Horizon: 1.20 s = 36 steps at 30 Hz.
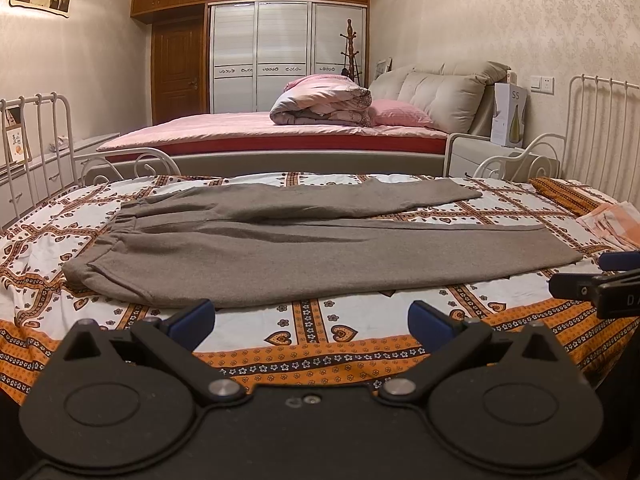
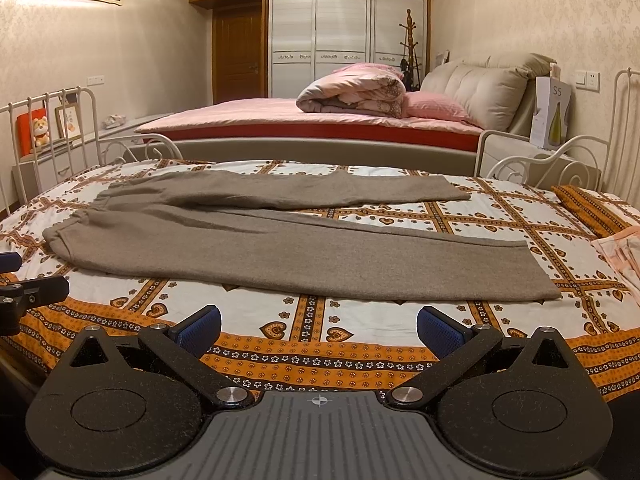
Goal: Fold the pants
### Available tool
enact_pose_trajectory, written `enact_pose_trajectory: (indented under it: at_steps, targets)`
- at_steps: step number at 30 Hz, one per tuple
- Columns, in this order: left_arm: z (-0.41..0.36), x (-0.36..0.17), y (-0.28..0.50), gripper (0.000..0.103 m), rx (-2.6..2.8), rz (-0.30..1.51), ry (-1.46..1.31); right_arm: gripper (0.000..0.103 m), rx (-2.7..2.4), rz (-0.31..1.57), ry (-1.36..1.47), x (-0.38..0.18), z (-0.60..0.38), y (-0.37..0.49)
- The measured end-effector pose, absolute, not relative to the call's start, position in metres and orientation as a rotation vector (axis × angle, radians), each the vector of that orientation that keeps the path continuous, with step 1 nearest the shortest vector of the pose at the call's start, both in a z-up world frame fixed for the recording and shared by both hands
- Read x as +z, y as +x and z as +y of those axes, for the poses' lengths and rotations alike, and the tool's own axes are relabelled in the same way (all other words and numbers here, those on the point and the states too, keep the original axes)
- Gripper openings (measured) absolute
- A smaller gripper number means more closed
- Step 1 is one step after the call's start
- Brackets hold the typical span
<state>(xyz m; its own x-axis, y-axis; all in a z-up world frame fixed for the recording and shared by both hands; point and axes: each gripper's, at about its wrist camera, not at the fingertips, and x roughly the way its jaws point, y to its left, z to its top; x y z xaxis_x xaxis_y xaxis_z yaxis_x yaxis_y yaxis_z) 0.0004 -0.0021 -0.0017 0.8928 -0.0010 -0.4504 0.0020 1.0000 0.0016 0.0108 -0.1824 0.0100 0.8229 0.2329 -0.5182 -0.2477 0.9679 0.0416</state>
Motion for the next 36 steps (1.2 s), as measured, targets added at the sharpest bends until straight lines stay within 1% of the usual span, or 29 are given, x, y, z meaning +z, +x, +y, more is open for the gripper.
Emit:
enact_pose_trajectory:
  at_steps: [36]
  targets:
    - [-0.0046,-0.0046,0.0028,0.097,-0.005,0.472,0.014,0.103,0.255,0.56,-0.028,0.0041,-0.1789,0.0102]
